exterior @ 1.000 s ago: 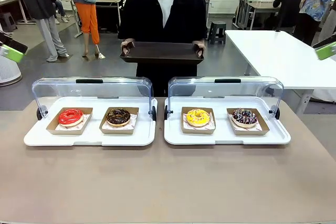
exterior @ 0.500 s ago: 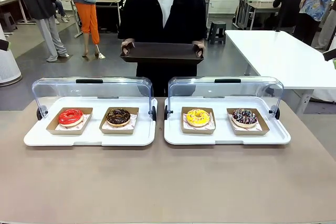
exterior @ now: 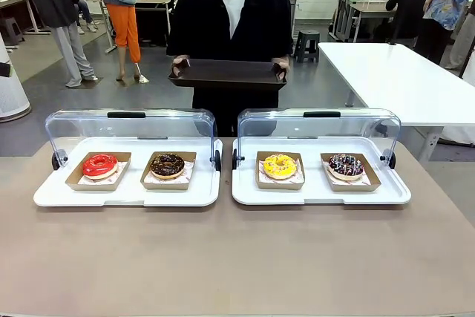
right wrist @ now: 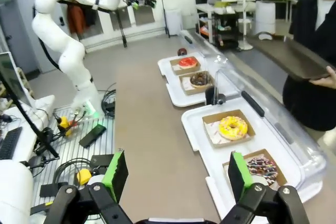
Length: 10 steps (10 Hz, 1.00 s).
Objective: Provide the desired donut to the person.
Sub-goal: Pick up and lift the Paper togo box containing the Donut pointed at by the person.
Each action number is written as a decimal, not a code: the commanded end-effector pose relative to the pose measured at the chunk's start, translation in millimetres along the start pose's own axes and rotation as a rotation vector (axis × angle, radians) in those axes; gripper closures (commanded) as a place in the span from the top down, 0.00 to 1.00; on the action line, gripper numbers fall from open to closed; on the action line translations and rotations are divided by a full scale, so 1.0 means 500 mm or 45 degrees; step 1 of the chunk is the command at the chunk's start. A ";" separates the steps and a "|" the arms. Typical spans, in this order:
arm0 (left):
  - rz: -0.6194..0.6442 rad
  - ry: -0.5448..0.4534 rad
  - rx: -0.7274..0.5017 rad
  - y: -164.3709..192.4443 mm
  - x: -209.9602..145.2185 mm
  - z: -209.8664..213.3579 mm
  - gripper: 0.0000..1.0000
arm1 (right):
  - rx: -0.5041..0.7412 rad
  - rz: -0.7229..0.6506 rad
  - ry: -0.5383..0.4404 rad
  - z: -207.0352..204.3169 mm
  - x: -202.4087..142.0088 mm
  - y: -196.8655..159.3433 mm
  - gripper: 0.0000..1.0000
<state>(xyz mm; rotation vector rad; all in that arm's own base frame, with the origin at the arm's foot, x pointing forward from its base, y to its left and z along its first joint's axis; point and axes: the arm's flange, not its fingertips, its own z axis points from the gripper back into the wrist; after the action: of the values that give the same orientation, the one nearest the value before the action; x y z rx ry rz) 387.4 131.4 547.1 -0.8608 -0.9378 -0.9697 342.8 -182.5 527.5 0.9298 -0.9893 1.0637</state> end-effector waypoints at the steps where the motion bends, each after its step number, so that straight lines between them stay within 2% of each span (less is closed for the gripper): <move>1: -0.047 -0.046 0.022 -0.002 -0.013 0.019 1.00 | 0.041 -0.002 0.021 0.013 0.004 -0.015 1.00; 5: -0.035 -0.010 -0.029 -0.007 -0.037 0.041 1.00 | 0.066 -0.018 0.018 0.020 -0.003 -0.011 1.00; 7: -0.113 0.052 -0.133 -0.012 -0.047 0.037 1.00 | 0.105 -0.002 0.046 0.014 0.001 -0.008 1.00; 8: -0.003 -0.014 -0.035 -0.013 -0.038 0.039 1.00 | 0.063 -0.047 0.055 0.016 -0.007 -0.004 1.00; 10: -0.003 -0.014 -0.035 -0.013 -0.038 0.039 1.00 | 0.063 -0.047 0.055 0.016 -0.007 -0.004 1.00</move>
<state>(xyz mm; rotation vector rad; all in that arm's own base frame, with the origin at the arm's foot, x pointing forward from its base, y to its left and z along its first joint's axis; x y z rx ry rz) 369.2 152.9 534.1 -0.8909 -0.9254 -1.0104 341.2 -191.0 528.0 0.9532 -0.9033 1.0797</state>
